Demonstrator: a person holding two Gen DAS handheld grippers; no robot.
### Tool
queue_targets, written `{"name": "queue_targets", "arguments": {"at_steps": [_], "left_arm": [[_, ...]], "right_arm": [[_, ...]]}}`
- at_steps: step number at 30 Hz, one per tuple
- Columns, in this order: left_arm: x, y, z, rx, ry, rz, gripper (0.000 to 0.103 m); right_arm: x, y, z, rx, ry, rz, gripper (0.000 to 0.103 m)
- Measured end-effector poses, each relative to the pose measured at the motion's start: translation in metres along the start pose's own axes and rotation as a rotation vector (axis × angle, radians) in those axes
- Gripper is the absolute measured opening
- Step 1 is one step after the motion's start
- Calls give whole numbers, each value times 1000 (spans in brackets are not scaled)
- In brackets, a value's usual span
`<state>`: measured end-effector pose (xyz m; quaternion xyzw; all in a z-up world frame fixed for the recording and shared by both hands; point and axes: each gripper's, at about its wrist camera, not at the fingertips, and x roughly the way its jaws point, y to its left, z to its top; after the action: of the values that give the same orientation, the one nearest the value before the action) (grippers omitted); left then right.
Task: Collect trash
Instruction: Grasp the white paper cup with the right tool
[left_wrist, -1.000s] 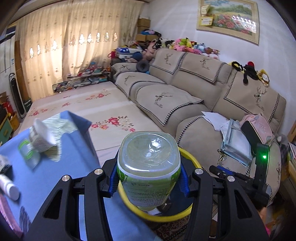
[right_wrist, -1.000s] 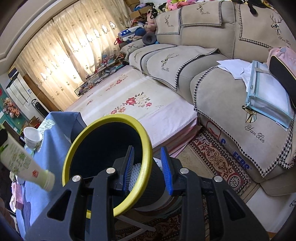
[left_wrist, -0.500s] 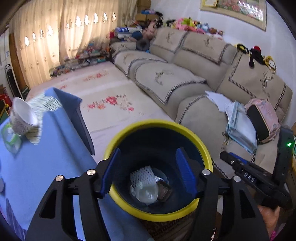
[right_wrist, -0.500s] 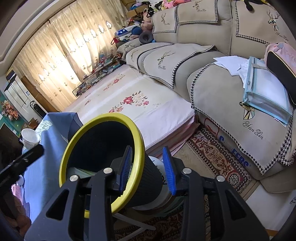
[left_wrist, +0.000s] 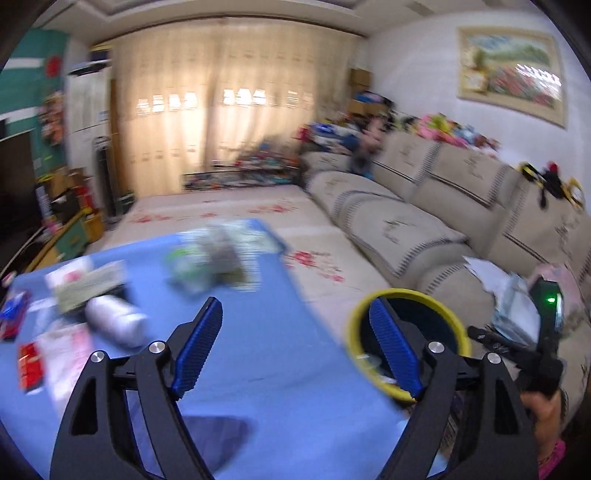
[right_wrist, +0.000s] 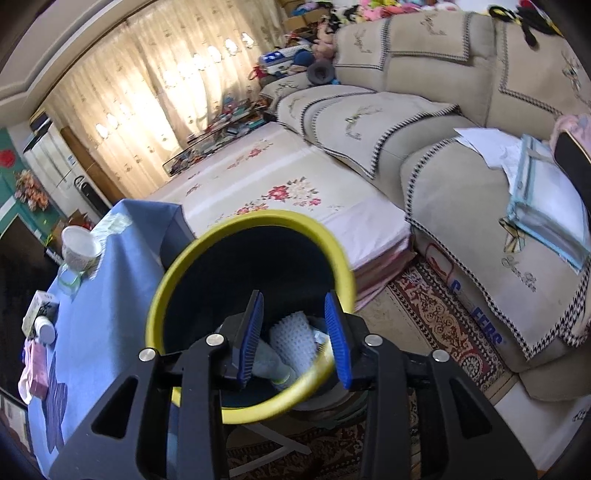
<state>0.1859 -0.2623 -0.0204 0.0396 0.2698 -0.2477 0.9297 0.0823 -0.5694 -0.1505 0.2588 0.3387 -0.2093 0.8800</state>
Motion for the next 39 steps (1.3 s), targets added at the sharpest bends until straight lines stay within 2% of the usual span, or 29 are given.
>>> {"name": "queue_targets", "arguments": {"at_steps": [7, 13, 20, 23, 24, 27, 32, 39], "left_arm": [[-46, 119, -19, -81, -56, 247, 85], [-51, 195, -38, -142, -81, 337, 85], [-35, 229, -48, -126, -105, 385, 86], [-38, 244, -50, -161, -120, 412, 86], [-39, 247, -52, -178, -121, 416, 86], [-39, 261, -57, -227, -105, 417, 86], [-31, 266, -62, -240, -68, 424, 86], [-25, 266, -65, -246, -45, 421, 87]], "right_arm": [[2, 77, 4, -128, 16, 93, 38], [11, 161, 0, -257, 36, 158, 38], [28, 257, 6, -397, 60, 231, 38], [34, 288, 6, -442, 63, 280, 38], [40, 298, 10, -455, 52, 270, 38], [60, 316, 32, -464, 36, 261, 38], [98, 341, 59, -495, 68, 270, 38], [136, 365, 70, -518, 137, 284, 38]]}}
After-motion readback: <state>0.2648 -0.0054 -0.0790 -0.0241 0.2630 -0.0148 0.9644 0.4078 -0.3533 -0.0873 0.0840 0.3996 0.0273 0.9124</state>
